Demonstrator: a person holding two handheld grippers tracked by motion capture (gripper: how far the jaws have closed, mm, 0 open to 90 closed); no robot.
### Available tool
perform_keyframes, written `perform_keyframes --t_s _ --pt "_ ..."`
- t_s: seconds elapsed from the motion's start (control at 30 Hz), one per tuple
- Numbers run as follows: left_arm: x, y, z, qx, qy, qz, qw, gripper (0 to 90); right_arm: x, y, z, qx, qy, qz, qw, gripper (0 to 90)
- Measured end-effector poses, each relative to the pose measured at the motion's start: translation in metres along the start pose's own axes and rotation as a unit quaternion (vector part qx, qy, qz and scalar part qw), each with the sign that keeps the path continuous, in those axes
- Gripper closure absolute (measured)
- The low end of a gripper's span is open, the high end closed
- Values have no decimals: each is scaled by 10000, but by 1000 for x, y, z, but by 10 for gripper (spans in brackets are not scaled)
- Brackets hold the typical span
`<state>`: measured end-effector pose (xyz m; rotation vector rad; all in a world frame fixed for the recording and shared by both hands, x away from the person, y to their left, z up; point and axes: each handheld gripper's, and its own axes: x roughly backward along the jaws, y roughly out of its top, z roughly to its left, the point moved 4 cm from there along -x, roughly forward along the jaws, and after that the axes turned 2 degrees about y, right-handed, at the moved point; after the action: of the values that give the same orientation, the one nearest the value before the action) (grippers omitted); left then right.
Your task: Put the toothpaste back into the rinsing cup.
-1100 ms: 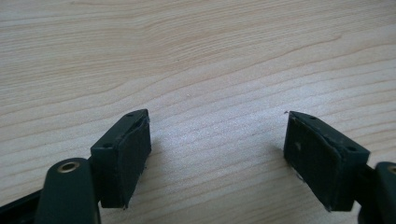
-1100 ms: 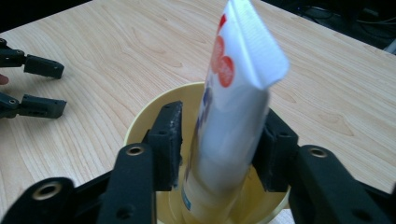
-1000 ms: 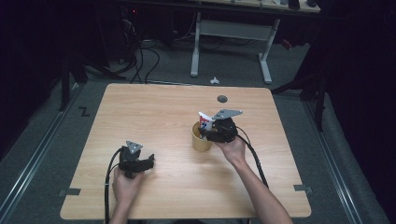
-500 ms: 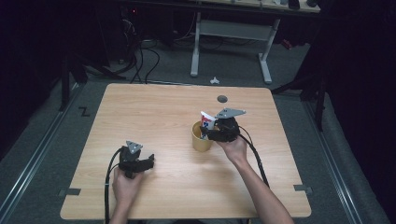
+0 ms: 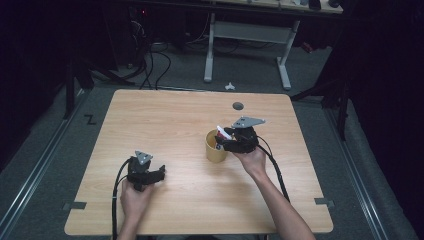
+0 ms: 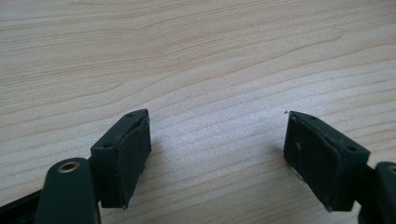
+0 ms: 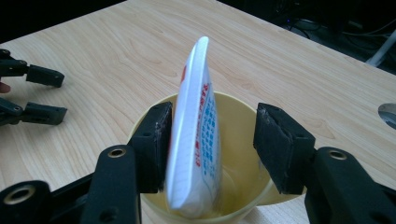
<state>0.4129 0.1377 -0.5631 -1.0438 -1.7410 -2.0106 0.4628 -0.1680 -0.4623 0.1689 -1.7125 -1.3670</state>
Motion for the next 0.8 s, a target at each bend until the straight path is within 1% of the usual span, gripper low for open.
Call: perform_keyframes --t_s 0.1,0.33,0.43,0.67,0.8 --pt "0 0 0 -1 1 1 10000 234 3 -1 1 23 0 -44 10000 472" --pt "0 0 0 -3 2 1 10000 234 13 -4 0 -71 20 -153 9999 467" --pt "0 0 0 0 2 1 10000 234 18 -6 -1 -89 9 -158 9998 465" --pt "0 0 0 0 -1 4 10000 235 29 -8 -1 -54 -28 -260 9996 467" --pt "0 0 0 -1 4 0 10000 234 35 -10 -2 -77 -24 -328 9994 468"
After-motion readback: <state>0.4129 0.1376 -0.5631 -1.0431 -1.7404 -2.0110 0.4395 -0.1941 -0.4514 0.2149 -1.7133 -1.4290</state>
